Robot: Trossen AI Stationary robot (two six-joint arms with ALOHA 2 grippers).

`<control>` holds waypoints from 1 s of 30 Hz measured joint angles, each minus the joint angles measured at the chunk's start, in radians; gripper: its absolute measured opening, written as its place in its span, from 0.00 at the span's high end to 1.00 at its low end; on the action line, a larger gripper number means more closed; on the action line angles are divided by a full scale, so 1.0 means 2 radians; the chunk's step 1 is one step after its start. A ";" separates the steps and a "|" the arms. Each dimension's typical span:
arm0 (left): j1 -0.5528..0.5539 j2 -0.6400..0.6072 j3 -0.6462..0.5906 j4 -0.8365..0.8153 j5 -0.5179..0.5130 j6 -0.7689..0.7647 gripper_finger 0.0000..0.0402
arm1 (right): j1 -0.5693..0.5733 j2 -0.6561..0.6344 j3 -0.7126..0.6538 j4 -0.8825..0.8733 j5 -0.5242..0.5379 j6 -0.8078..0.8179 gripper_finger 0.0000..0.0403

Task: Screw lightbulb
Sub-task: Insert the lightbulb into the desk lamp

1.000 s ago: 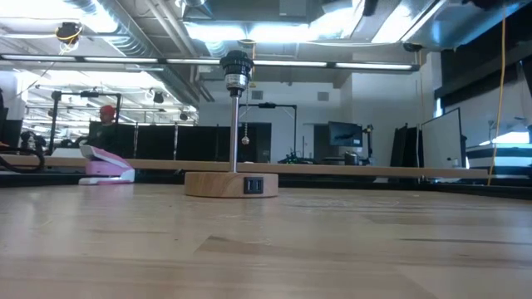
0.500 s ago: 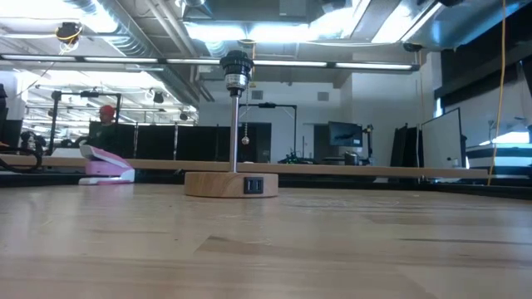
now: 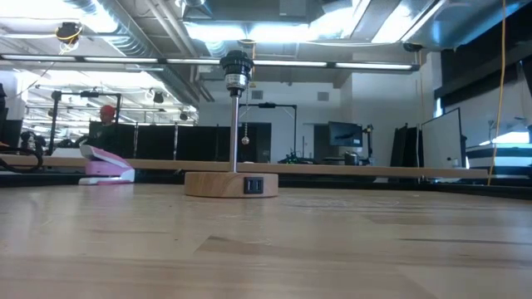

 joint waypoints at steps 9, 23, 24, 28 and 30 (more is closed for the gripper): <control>-0.009 -0.002 0.000 -0.020 0.025 -0.035 0.84 | 0.000 0.000 0.024 -0.035 -0.036 -0.019 0.73; -0.010 0.003 0.000 0.024 0.025 -0.027 0.29 | 0.001 0.028 0.024 -0.062 -0.040 -0.034 0.73; -0.010 0.003 0.000 0.031 0.025 -0.017 0.27 | 0.001 0.034 0.024 -0.062 -0.040 -0.026 0.73; -0.012 0.003 0.000 0.051 0.025 0.011 0.23 | 0.001 0.054 0.024 -0.037 -0.040 -0.010 0.73; -0.014 0.003 0.000 0.060 0.025 0.012 0.22 | 0.001 0.061 0.024 -0.031 -0.040 -0.009 0.73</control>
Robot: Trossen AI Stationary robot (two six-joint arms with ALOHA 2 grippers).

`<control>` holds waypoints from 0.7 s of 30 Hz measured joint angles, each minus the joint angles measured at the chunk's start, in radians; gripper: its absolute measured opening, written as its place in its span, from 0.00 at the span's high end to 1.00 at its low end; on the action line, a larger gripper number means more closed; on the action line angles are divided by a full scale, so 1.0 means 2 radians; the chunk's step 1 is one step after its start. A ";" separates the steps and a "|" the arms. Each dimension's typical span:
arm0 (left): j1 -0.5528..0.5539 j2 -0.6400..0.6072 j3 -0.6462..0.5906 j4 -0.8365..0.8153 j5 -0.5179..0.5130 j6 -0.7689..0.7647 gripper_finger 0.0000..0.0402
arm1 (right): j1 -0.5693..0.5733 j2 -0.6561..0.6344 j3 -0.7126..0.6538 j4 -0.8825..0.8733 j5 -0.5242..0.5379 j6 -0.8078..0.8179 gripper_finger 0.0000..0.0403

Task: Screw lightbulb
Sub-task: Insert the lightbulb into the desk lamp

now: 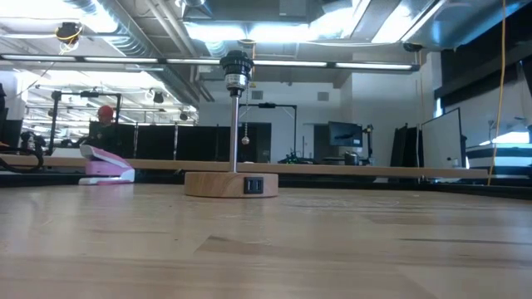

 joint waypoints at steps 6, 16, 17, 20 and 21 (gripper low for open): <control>-0.002 0.006 0.000 0.031 -0.001 0.012 0.25 | 0.000 0.016 0.000 0.007 0.003 0.013 0.73; -0.003 0.027 0.000 0.066 -0.002 0.015 0.31 | 0.004 0.025 0.000 0.009 0.012 0.013 0.73; -0.003 0.027 0.000 0.066 -0.002 0.015 0.32 | 0.004 0.026 0.000 0.008 0.013 0.013 0.73; -0.003 0.027 0.000 0.067 -0.002 0.013 0.37 | 0.004 0.026 0.000 0.007 0.012 0.012 0.73; -0.003 0.027 0.000 0.065 -0.002 0.011 0.40 | 0.004 0.026 0.000 0.007 0.012 0.012 0.73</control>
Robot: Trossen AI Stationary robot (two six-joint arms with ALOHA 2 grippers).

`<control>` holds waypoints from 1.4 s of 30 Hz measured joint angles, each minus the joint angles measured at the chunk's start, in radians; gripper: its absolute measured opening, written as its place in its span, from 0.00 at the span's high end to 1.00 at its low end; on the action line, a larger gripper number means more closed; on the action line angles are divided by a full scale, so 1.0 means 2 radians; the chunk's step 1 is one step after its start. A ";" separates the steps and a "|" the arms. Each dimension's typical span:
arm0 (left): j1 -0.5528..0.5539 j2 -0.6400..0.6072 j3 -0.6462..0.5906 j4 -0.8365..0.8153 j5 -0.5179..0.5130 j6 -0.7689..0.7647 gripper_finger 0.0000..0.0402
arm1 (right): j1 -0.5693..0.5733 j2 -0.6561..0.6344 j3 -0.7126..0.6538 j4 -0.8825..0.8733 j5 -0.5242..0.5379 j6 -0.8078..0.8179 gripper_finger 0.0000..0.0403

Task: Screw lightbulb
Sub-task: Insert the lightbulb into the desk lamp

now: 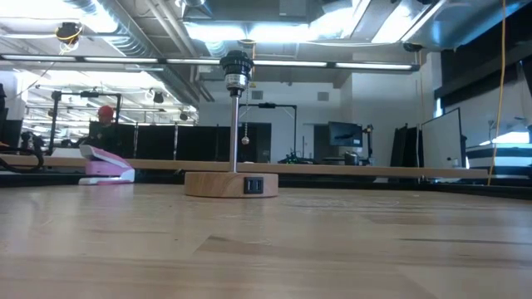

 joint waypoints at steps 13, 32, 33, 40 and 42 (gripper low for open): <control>-0.001 -0.013 0.000 -0.060 -0.012 0.028 0.62 | -0.001 -0.008 0.000 -0.016 -0.006 0.010 0.56; -0.002 -0.053 -0.001 -0.264 -0.344 -0.001 0.62 | -0.061 0.020 -0.117 -0.060 0.035 -0.026 0.34; -0.004 -0.052 -0.001 -0.259 -0.345 -0.001 0.62 | -0.066 0.042 -0.125 -0.030 0.034 -0.025 0.34; -0.026 -0.060 -0.001 -0.250 -0.345 0.010 0.62 | -0.079 0.175 -0.085 0.022 -0.023 -0.001 0.40; -0.033 -0.062 -0.001 -0.253 -0.346 0.007 0.62 | -0.080 0.192 -0.068 0.008 -0.032 0.001 0.42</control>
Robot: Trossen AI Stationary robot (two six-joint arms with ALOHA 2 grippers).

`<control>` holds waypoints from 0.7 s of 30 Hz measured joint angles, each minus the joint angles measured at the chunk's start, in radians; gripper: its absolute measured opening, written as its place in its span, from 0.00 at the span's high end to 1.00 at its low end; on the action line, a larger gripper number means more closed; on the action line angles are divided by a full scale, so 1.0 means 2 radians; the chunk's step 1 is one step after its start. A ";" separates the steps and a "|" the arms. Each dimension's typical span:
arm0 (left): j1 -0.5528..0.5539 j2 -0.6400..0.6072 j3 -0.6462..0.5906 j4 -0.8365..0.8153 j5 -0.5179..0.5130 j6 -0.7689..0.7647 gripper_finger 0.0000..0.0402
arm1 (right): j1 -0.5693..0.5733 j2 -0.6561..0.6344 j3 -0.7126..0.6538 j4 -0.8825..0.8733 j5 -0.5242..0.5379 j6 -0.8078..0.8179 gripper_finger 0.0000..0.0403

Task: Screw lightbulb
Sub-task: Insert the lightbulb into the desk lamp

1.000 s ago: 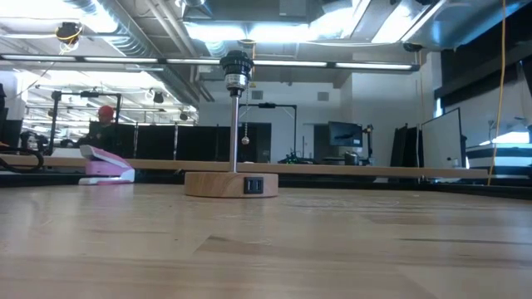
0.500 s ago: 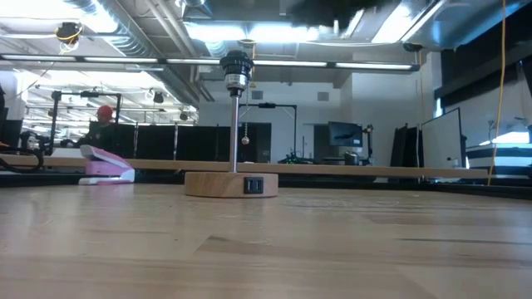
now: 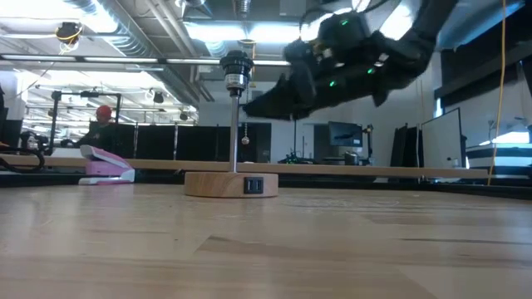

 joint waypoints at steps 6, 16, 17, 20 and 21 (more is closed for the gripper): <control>-0.023 -0.003 0.000 -0.016 -0.025 -0.005 0.62 | 0.000 -0.001 0.023 -0.079 -0.011 -0.003 0.46; -0.033 -0.005 0.000 -0.018 -0.044 0.005 0.62 | 0.000 0.026 0.021 -0.114 -0.011 -0.016 0.47; -0.033 -0.005 0.000 -0.018 -0.044 0.006 0.62 | 0.000 0.029 0.021 -0.107 -0.011 -0.016 0.47; -0.033 -0.005 0.000 -0.014 -0.044 0.014 0.62 | 0.000 0.031 0.021 -0.092 -0.011 -0.016 0.47; -0.033 -0.005 0.000 -0.014 -0.045 0.015 0.62 | 0.000 0.032 0.021 -0.084 -0.010 -0.016 0.47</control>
